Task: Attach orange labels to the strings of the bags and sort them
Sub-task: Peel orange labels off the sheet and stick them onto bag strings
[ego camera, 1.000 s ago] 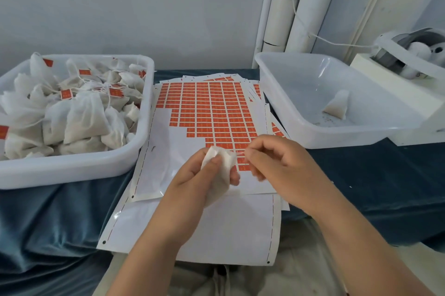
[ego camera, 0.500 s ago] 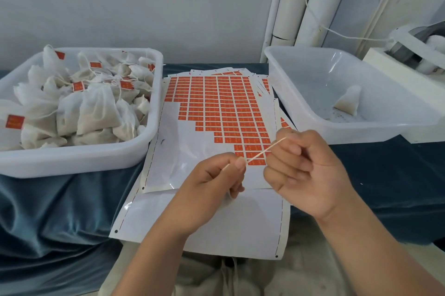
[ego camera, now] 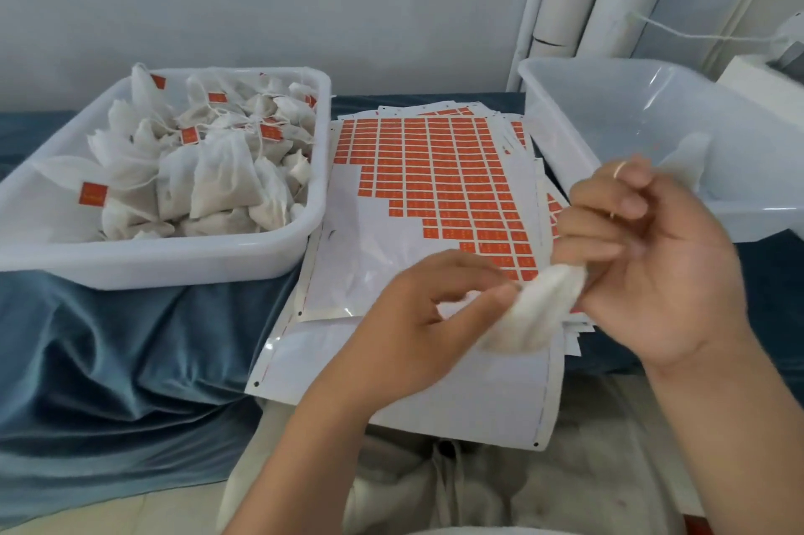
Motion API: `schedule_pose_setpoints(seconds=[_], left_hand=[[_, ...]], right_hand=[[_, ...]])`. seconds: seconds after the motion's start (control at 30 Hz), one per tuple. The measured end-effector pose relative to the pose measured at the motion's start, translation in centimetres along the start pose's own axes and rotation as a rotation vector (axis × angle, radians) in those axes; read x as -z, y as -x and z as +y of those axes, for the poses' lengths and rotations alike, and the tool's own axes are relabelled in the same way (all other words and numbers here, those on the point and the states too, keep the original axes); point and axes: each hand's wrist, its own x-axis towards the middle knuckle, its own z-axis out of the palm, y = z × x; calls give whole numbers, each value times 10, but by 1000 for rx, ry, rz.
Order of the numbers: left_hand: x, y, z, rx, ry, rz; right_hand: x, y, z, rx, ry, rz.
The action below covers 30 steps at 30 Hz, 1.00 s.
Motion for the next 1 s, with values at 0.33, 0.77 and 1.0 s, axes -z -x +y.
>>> schedule_pose_setpoints(seconds=[0.33, 0.77, 1.0], left_hand=[[25, 12, -16, 226, -643, -431], [-6, -8, -42, 312, -826, 52], [-8, -13, -49, 279, -842, 98]], right_hand=[[32, -5, 12, 166, 1440, 644], [73, -11, 47, -56, 2027, 462], [70, -8, 39, -141, 2019, 317]])
